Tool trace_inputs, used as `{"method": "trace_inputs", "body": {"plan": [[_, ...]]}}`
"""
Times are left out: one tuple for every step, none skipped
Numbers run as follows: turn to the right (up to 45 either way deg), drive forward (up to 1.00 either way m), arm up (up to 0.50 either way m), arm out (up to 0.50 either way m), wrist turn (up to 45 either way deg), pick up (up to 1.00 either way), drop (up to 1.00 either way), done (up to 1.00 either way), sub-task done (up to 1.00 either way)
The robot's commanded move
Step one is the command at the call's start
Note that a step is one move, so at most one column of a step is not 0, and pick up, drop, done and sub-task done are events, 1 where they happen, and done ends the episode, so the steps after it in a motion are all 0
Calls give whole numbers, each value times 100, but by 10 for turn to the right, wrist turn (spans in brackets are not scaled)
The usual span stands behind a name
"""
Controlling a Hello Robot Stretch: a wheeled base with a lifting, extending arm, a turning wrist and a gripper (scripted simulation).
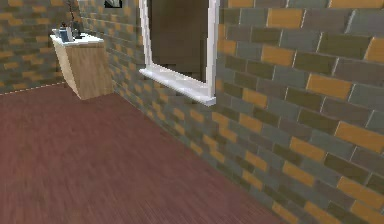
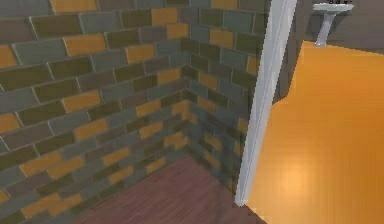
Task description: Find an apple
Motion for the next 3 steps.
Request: {"method": "trace_inputs", "body": {"plan": [[0, 5, 0, 0, 0, 0, 0, 0, 0], [-450, 0, 0, 0, 0, 0, 0, 0, 0], [-420, 0, 0, 0, 0, 0, 0, 0, 0]]}}
